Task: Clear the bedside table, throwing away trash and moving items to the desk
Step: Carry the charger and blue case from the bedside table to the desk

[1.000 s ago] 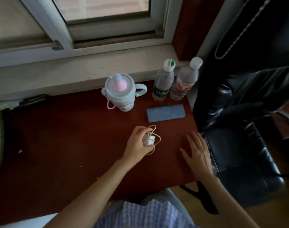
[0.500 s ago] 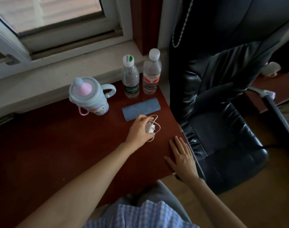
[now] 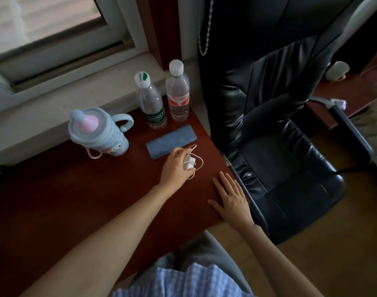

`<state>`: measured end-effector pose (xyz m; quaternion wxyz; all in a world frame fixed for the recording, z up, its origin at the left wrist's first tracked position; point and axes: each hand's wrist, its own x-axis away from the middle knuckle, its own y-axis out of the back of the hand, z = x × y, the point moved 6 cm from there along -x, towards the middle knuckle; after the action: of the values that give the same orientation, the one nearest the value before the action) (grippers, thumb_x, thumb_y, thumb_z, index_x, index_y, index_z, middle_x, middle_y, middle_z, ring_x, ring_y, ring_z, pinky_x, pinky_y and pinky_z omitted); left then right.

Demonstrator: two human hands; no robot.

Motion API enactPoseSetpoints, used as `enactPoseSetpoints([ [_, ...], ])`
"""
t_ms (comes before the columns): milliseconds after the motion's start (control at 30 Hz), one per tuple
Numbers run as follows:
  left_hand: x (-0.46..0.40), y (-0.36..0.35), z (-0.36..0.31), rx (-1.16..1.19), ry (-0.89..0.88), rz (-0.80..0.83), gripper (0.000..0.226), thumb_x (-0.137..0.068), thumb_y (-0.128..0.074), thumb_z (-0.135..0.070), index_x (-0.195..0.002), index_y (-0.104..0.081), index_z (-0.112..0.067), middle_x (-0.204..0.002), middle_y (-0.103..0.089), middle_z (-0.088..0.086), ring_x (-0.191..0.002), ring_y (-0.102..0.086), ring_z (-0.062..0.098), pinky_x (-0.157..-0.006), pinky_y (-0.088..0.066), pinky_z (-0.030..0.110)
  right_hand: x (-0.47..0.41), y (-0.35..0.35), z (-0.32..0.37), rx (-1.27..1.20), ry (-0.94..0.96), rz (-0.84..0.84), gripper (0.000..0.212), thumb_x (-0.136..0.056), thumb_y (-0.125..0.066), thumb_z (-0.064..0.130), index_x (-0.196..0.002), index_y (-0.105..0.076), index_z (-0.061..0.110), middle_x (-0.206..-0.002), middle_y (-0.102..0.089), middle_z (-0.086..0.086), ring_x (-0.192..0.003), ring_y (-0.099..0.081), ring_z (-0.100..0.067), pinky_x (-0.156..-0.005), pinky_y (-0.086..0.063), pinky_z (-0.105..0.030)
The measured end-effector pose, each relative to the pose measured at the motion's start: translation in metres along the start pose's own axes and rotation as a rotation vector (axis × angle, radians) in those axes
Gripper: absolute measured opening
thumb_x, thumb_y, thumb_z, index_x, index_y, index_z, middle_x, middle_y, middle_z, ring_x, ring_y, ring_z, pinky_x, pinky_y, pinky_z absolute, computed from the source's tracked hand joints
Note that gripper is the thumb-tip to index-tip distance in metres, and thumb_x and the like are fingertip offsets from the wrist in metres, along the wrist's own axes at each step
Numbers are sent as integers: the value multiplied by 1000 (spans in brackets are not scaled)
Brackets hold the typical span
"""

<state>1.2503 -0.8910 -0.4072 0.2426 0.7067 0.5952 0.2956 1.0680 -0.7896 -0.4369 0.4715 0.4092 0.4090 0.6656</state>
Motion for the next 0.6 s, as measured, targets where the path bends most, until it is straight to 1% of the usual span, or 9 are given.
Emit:
enactPoseSetpoints([
  [67, 2, 0, 0, -27, -21, 6, 68, -72, -75, -20, -134, -47, -27, -120, -50, -3, -111, -52, 12, -93, -45, 27, 1, 0, 0, -4, 2, 0, 69, -90, -38, 61, -146, -29, 22, -156, -22, -6, -145, -12, -22, -118, -13, -41],
  [133, 3, 2, 0, -35, -37, 13, 73, -72, -77, -23, -137, -43, -27, -122, -49, -2, -114, -50, 11, -92, -42, 23, 1, 0, 0, -11, -3, 3, 70, -90, -38, 61, -147, -27, 23, -157, -20, -5, -145, -10, -21, -119, -12, -40],
  [233, 6, 6, 2, -46, -41, 24, 80, -71, -78, -29, -139, -37, -34, -125, -46, -6, -112, -47, 3, -88, -38, 18, 0, -1, 0, -18, -13, 19, 70, -90, -39, 60, -148, -24, 24, -158, -16, -4, -146, -6, -19, -119, -9, -39],
  [333, 11, 10, 3, -65, -60, 25, 81, -70, -78, -33, -139, -35, -36, -124, -46, -7, -108, -46, 0, -85, -39, 17, 0, -2, -1, -1, -18, 45, 71, -90, -35, 62, -149, -19, 26, -159, -10, -2, -145, 2, -16, -118, -2, -36],
  [433, 15, 12, 2, -48, -71, 25, 82, -70, -78, -34, -139, -33, -36, -125, -46, -8, -111, -47, 3, -85, -41, 20, 0, -3, -2, 17, -25, 62, 72, -90, -32, 64, -149, -15, 27, -159, -7, 0, -145, 6, -14, -117, 1, -34],
  [500, 17, 14, 1, -33, -70, 17, 83, -69, -78, -34, -140, -34, -32, -127, -47, -7, -115, -49, 7, -89, -43, 22, -1, -4, -2, 32, -29, 73, 72, -89, -30, 65, -149, -14, 28, -159, -6, 0, -144, 8, -14, -117, 3, -33],
  [600, 19, 20, 1, -34, -73, -23, 84, -71, -78, -35, -141, -35, -20, -132, -47, -1, -121, -48, 12, -93, -45, 27, 0, -4, -2, 34, -33, 78, 74, -88, -25, 68, -149, -13, 28, -159, -7, 0, -144, 7, -14, -117, 1, -34],
])
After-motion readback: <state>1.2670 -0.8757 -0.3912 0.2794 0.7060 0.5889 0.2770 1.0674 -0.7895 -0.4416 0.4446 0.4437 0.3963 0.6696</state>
